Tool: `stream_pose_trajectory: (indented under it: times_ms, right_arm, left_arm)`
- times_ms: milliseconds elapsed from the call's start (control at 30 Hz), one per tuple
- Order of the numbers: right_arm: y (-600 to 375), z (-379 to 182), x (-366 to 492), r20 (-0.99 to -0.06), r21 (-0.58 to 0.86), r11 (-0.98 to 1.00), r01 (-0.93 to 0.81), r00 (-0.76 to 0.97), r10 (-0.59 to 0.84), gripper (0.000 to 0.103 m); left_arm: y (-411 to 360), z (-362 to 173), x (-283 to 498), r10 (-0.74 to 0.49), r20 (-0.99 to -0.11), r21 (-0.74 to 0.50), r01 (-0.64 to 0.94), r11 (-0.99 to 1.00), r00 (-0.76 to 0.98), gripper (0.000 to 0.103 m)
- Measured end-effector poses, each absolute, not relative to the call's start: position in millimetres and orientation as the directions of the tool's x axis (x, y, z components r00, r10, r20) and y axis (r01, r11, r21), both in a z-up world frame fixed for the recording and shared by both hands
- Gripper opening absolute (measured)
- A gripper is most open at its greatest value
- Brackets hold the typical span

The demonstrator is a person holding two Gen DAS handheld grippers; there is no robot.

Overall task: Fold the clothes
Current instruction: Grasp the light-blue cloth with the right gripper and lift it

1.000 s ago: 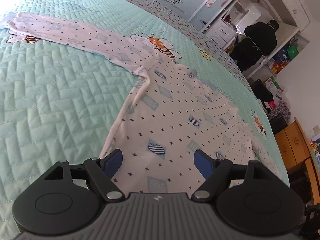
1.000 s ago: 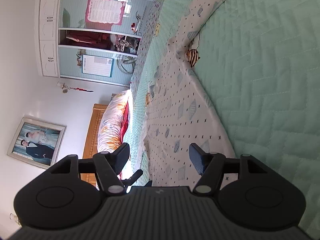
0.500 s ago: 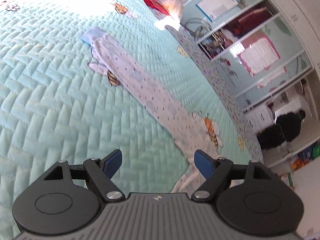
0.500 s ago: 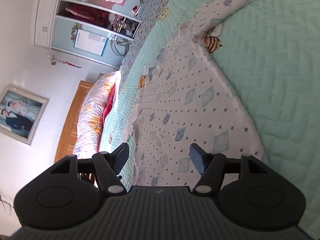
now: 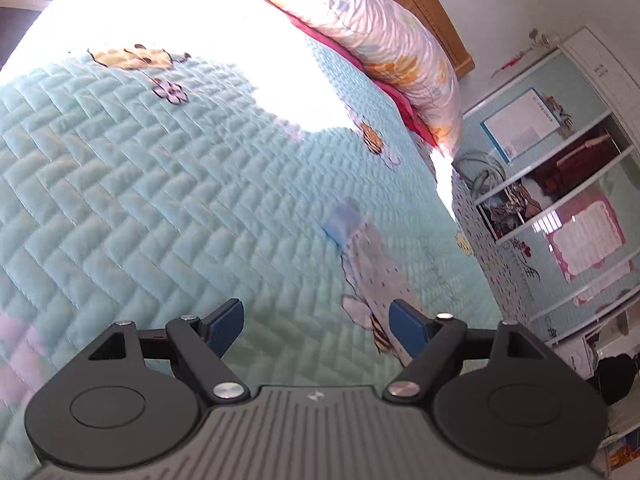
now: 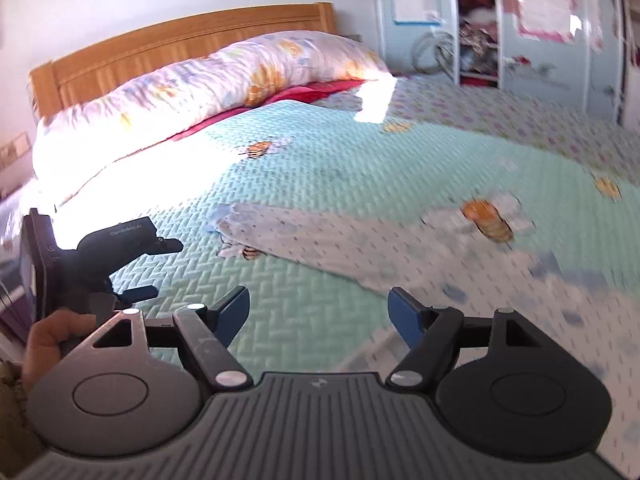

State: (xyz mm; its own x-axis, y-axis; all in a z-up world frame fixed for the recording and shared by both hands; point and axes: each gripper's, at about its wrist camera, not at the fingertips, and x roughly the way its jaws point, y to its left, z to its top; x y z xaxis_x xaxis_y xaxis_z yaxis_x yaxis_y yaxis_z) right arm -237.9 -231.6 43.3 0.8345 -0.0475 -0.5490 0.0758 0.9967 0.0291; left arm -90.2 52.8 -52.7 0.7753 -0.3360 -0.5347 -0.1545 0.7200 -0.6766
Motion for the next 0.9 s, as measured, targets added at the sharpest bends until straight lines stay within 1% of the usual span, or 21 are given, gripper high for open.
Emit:
stream_pose_trajectory:
  times_ms: [133,200,233,367,400,433,533,600,767,800,833,900]
  right_arm:
    - [-176,36,-163,-0.542,-0.229,0.972,-0.061,0.837,-0.075,0.077]
    - [-151,28,-135,-0.551,-0.313,0.940,-0.135,0.832,-0.064,0.077]
    - [-140,23,-121,-0.559,-0.335,0.927,-0.171,0.828,-0.049,0.076]
    - [-119,-2,-73,-0.601,-0.341,0.903,-0.262,0.799,0.006,0.074]
    - [-112,-11,-64,-0.610,-0.364,0.888,-0.283,0.793,0.002,0.071]
    - [-105,-19,-56,-0.618,-0.390,0.870,-0.302,0.787,-0.004,0.067]
    - [-93,-40,-34,-0.635,-0.441,0.833,-0.334,0.772,-0.026,0.066]
    - [-86,-52,-21,-0.635,-0.489,0.806,-0.334,0.769,-0.067,0.065]
    - [-75,-68,0,-0.594,-0.587,0.754,-0.296,0.790,-0.153,0.065]
    - [-72,-70,2,-0.582,-0.607,0.742,-0.283,0.794,-0.173,0.061]
    - [-70,-73,4,-0.577,-0.617,0.736,-0.279,0.796,-0.182,0.052]
    - [-65,-77,2,-0.565,-0.632,0.725,-0.272,0.802,-0.192,0.045]
  left_arm:
    - [76,-56,-87,-0.285,-0.527,-0.692,-0.209,0.691,0.801,0.083]
    - [80,-61,-84,-0.286,-0.527,-0.705,-0.223,0.673,0.800,0.083]
    - [83,-62,-83,-0.290,-0.526,-0.711,-0.226,0.666,0.800,0.083]
    - [90,-62,-81,-0.278,-0.505,-0.729,-0.232,0.644,0.817,0.084]
    - [92,-63,-81,-0.276,-0.503,-0.732,-0.234,0.640,0.819,0.084]
    - [93,-64,-80,-0.277,-0.503,-0.736,-0.237,0.634,0.819,0.084]
    - [96,-67,-78,-0.282,-0.498,-0.744,-0.238,0.624,0.820,0.084]
    - [97,-67,-76,-0.282,-0.497,-0.743,-0.234,0.627,0.821,0.084]
    - [98,-70,-75,-0.284,-0.496,-0.744,-0.233,0.626,0.820,0.084]
    - [98,-70,-75,-0.284,-0.496,-0.744,-0.233,0.626,0.821,0.084]
    - [98,-70,-75,-0.284,-0.494,-0.745,-0.232,0.625,0.822,0.084]
    - [98,-70,-75,-0.284,-0.496,-0.741,-0.230,0.631,0.820,0.084]
